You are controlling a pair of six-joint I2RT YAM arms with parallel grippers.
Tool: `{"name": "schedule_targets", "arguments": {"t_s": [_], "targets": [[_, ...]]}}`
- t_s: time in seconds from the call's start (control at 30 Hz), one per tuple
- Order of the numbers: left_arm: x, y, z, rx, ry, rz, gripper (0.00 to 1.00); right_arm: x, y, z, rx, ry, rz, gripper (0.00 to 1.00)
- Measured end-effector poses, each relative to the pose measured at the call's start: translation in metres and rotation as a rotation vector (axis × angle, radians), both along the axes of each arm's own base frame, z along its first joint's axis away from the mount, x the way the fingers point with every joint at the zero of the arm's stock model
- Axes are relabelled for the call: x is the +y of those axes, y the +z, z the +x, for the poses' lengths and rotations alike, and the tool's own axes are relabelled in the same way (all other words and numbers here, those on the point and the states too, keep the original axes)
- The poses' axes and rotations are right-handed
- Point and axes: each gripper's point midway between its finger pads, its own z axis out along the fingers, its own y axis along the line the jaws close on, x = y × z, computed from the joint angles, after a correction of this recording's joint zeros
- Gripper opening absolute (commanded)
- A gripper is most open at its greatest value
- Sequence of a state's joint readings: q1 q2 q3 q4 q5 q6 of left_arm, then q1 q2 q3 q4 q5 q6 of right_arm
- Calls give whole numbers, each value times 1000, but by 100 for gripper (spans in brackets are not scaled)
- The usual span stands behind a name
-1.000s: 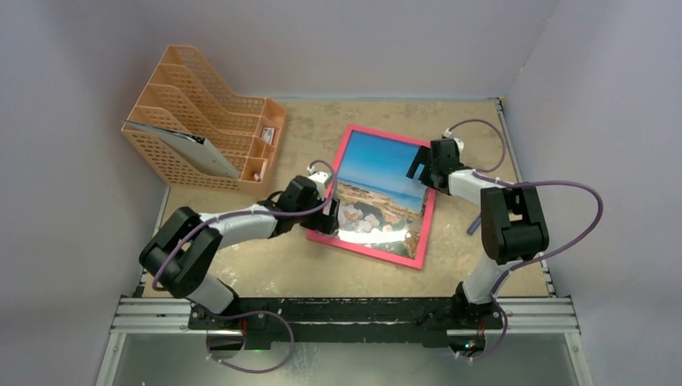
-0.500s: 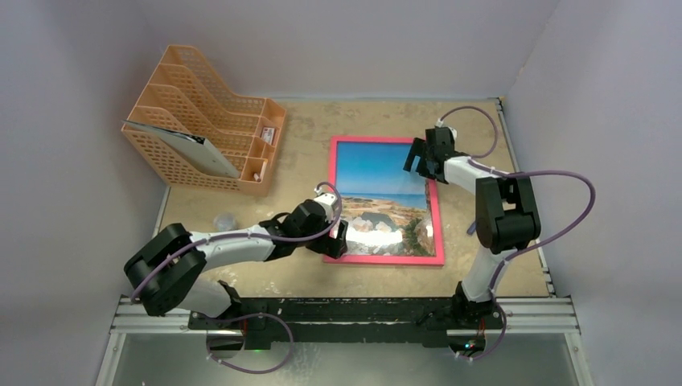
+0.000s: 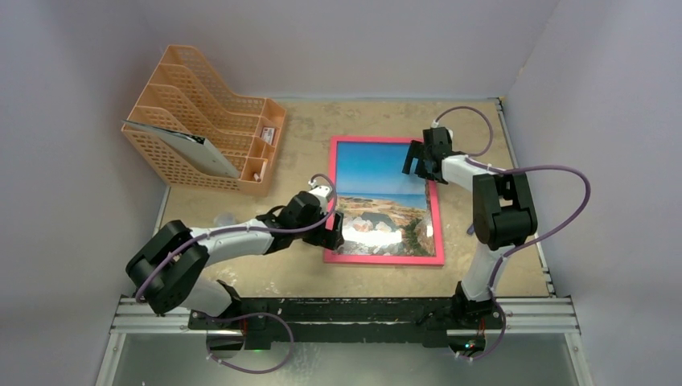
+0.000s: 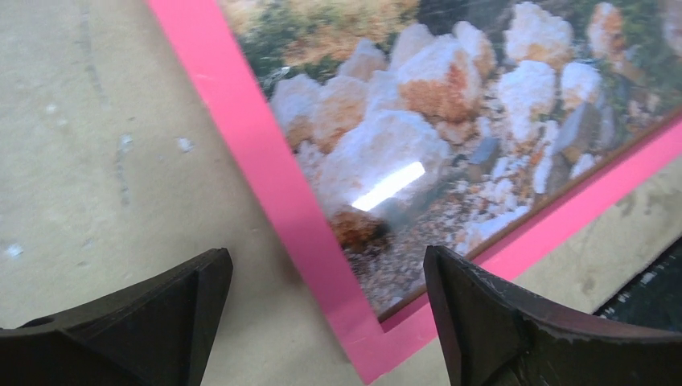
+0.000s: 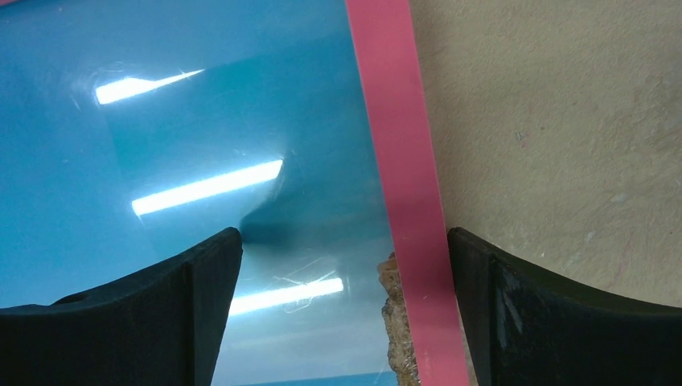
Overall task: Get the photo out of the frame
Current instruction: Adjust the photo frame at the center of the board.
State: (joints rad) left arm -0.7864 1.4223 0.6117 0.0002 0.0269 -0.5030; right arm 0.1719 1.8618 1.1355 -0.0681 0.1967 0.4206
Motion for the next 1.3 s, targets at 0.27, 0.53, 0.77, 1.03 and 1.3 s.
{"name": "schedule_targets", "arguments": {"t_s": [0.27,0.53,0.77,1.03,1.3], "targets": [[-36,7,-23,32,-130,-199,88,7,4,5,-10,104,12,99],[-37,7,-44,58,-141,-214,89,11,8,9,-24,120,21,99],[-6,3,-34,38,-43,-49,94,12,9,7,-22,114,29,99],[23,25,-19,-58,44,65,99,1,60,6,-120,37,-4,99],[29,68,12,-184,125,84,99,23,133,-17,-366,76,177,99]]}}
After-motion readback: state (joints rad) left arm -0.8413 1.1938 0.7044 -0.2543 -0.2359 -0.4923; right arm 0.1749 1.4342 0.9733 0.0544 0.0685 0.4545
